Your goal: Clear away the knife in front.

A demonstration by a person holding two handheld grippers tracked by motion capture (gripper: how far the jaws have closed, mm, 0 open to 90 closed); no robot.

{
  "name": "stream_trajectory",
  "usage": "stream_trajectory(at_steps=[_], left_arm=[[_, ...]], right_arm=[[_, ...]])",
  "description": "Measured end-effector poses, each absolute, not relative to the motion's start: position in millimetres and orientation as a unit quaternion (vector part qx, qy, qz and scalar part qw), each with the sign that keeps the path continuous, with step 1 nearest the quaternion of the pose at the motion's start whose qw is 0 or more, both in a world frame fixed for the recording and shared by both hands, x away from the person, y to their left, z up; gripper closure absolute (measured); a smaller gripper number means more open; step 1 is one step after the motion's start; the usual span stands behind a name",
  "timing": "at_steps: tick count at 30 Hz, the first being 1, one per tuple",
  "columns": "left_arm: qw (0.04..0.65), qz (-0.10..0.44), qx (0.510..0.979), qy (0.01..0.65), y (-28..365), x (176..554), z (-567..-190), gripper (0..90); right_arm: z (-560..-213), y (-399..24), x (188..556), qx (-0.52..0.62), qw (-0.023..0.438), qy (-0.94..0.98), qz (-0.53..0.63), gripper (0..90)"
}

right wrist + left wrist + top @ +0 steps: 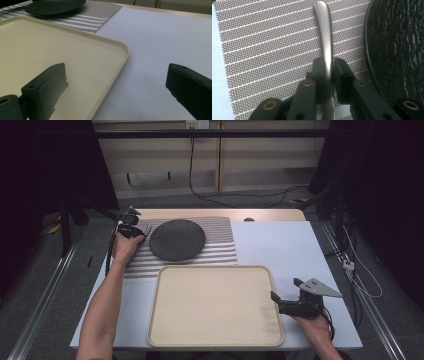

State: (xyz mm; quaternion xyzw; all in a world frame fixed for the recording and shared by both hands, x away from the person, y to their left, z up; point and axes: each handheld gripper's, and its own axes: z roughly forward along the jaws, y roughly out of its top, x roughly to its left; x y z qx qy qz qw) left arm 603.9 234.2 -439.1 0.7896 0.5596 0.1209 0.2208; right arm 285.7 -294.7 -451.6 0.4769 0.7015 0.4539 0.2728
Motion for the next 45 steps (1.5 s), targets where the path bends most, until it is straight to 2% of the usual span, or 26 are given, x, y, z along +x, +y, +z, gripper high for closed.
stream_trajectory(at_steps=[23,45], left_arm=[[0.260,0.130,0.791,0.538,244.7,572.1,-410.6,80.0],[0.303,0.149,0.808,0.483,222.0,527.9,-371.6,79.9]], right_arm=[[-451.2,-293.9,284.9,0.476,0.272,0.702,0.454,3.5],[-451.0,-291.6,286.3,0.473,0.273,0.706,0.451,3.5]])
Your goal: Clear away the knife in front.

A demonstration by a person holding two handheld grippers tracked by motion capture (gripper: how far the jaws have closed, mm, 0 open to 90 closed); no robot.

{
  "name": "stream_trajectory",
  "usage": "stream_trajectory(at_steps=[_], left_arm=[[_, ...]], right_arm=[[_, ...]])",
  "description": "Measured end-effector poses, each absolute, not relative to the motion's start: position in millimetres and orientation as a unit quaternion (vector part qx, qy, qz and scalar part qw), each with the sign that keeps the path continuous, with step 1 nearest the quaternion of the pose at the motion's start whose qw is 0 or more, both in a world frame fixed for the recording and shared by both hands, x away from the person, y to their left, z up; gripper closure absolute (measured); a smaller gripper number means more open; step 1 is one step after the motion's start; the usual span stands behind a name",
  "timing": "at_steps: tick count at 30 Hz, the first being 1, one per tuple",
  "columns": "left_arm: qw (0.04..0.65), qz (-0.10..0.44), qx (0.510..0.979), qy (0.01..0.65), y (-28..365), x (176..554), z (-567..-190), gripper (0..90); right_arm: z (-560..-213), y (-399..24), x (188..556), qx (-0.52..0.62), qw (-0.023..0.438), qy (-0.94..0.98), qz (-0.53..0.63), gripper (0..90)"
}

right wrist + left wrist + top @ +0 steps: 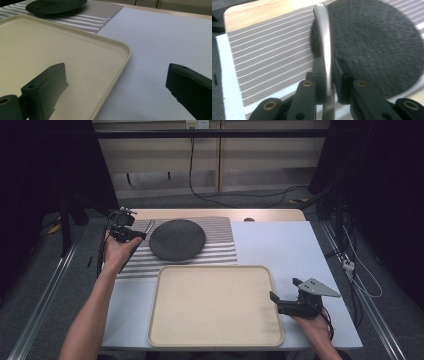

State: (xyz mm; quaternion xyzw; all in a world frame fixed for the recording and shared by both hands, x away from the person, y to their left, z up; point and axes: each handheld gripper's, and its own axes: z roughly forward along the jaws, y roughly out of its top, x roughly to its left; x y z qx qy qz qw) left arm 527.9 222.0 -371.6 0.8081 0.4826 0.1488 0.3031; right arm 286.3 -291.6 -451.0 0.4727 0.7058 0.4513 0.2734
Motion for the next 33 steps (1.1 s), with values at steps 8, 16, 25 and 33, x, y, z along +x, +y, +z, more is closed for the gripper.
stream_trajectory(at_steps=[8,16,25,33], left_arm=[[0.318,0.149,0.815,0.462,210.7,510.7,-359.4,79.9],[0.327,0.145,0.822,0.442,200.6,493.9,-356.7,79.9],[0.345,0.136,0.824,0.427,188.3,478.4,-353.2,79.9],[0.345,0.132,0.831,0.415,177.9,465.7,-353.6,79.9]], right_arm=[[-450.2,-291.0,284.6,0.472,0.276,0.706,0.451,3.5],[-450.2,-290.7,285.0,0.472,0.275,0.706,0.451,3.5],[-450.3,-290.5,285.2,0.472,0.275,0.706,0.451,3.5],[-450.3,-290.1,285.5,0.473,0.273,0.706,0.451,3.5]])
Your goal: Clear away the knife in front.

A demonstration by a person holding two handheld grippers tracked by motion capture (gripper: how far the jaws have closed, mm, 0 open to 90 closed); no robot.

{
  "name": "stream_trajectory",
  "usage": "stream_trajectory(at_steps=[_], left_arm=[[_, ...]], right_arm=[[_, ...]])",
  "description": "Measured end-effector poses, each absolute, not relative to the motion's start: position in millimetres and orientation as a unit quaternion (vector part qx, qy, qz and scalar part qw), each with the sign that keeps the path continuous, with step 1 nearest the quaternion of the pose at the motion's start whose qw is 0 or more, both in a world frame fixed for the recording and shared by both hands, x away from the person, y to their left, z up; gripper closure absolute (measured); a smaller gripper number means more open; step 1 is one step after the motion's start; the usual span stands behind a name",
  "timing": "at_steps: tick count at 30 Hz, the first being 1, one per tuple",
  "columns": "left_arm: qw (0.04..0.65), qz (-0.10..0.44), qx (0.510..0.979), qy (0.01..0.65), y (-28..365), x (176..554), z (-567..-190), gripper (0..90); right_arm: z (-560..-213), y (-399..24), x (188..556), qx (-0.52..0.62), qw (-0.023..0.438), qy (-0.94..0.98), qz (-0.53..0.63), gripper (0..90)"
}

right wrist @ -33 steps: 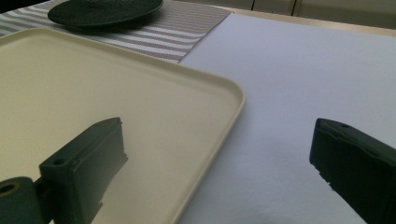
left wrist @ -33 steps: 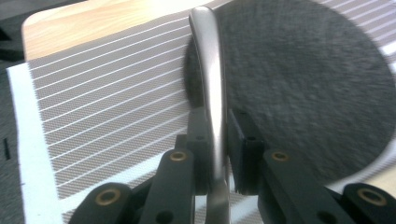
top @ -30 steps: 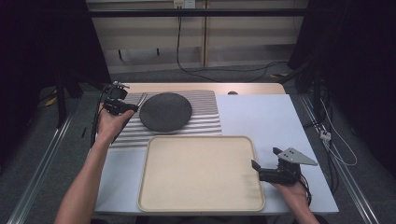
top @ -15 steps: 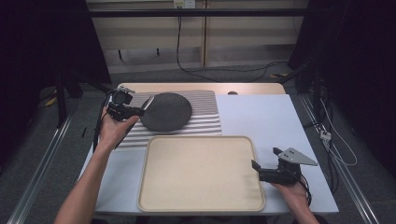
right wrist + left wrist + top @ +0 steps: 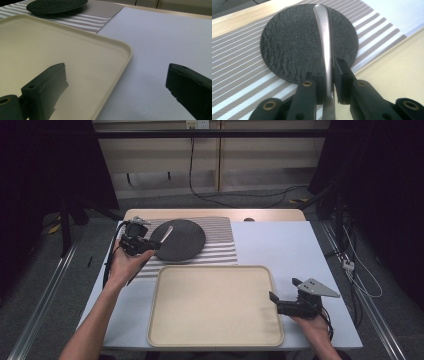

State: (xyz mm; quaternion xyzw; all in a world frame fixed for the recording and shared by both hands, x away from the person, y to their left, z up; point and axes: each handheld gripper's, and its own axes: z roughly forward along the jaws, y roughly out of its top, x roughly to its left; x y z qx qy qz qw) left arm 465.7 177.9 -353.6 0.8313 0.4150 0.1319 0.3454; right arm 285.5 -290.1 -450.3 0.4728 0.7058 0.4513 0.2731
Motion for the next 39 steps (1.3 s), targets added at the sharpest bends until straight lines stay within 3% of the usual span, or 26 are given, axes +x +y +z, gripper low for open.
stream_trajectory(at_steps=[18,39], left_arm=[[0.346,0.120,0.845,0.390,151.6,440.0,-359.0,79.9],[0.298,0.099,0.887,0.338,110.0,413.5,-384.5,79.9]], right_arm=[[-449.9,-289.9,285.2,0.471,0.273,0.706,0.453,3.5],[-450.2,-288.7,285.7,0.469,0.272,0.708,0.453,3.5]])
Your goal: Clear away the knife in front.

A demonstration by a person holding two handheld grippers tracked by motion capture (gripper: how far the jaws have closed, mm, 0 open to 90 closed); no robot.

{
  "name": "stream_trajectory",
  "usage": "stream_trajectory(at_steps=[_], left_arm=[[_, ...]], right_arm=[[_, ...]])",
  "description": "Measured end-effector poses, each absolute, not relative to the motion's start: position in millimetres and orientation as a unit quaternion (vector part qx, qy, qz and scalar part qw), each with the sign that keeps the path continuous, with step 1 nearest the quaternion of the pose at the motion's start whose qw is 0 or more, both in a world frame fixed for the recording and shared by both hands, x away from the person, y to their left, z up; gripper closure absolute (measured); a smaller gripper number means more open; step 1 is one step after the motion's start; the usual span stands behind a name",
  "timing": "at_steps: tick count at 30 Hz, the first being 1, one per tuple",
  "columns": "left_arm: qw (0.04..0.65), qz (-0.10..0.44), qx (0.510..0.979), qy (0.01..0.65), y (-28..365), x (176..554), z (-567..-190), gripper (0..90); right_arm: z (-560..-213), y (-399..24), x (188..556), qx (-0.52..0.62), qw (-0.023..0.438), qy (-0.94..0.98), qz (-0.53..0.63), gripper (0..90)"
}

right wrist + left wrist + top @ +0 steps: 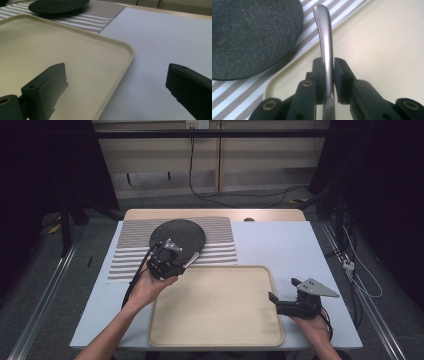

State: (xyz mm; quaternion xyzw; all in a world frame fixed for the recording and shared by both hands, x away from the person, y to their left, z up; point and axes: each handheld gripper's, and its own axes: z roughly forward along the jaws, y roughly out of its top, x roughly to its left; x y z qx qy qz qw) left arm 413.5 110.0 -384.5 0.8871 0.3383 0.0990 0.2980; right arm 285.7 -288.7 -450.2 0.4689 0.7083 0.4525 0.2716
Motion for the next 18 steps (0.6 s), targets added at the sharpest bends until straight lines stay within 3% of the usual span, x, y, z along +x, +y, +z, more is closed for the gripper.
stream_trajectory(at_steps=[18], left_arm=[[0.272,0.070,0.907,0.314,83.4,391.2,-411.3,79.9]], right_arm=[[-450.0,-288.7,285.2,0.469,0.269,0.709,0.454,3.4]])
